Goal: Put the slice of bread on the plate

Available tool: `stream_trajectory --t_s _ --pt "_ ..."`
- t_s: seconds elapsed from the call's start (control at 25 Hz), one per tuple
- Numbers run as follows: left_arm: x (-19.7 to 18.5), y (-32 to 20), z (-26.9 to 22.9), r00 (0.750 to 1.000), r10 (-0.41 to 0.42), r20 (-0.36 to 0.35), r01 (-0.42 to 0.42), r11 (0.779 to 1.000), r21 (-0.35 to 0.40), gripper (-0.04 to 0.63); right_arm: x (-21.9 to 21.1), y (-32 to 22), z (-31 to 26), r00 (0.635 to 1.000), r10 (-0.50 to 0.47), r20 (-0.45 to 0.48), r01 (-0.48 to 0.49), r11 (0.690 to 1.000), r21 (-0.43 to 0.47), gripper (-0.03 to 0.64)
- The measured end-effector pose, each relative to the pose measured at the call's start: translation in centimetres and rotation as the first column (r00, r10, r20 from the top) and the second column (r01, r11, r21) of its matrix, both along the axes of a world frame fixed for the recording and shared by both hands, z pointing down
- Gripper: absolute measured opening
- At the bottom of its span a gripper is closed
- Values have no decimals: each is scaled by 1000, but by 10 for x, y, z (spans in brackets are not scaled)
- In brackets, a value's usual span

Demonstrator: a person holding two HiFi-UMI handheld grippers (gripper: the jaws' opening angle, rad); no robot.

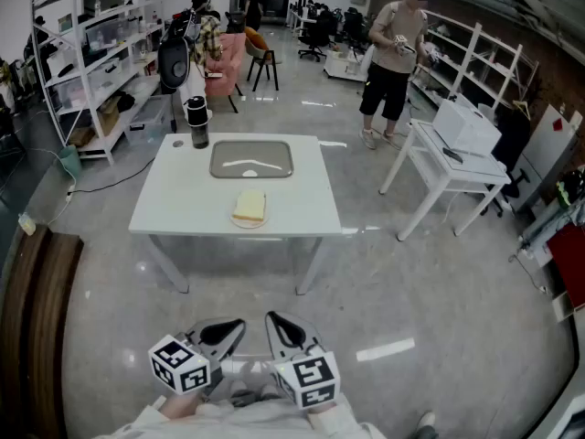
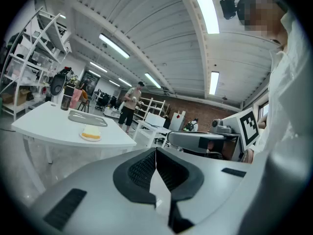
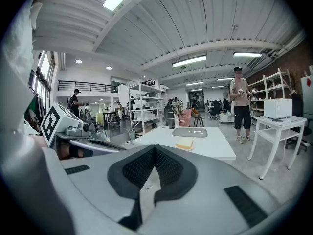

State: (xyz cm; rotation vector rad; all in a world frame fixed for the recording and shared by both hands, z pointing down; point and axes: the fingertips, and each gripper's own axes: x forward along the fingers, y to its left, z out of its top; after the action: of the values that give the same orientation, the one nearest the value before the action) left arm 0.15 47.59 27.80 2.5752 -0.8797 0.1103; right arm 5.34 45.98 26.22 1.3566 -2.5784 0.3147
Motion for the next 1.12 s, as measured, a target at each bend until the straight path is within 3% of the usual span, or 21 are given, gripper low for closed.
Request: stream_trajectory --t_s 0.36,0.6,0.96,1.12 --pt "16 -1 -2 997 8 -72 -10 1000 -19 9 -2 -2 -3 1000 -19 -3 19 1000 2 14" --pt "26 1 -2 998 24 -56 -25 1000 -4 9 3 0 1 998 -43 -53 43 999 12 14" --pt "42 6 3 999 -11 -49 11 1000 0 9 17 -2 14 996 -82 23 83 996 -42 15" --pt "52 15 18 998 -41 -42 40 998 -42 9 30 0 26 995 -94 24 96 994 -60 15"
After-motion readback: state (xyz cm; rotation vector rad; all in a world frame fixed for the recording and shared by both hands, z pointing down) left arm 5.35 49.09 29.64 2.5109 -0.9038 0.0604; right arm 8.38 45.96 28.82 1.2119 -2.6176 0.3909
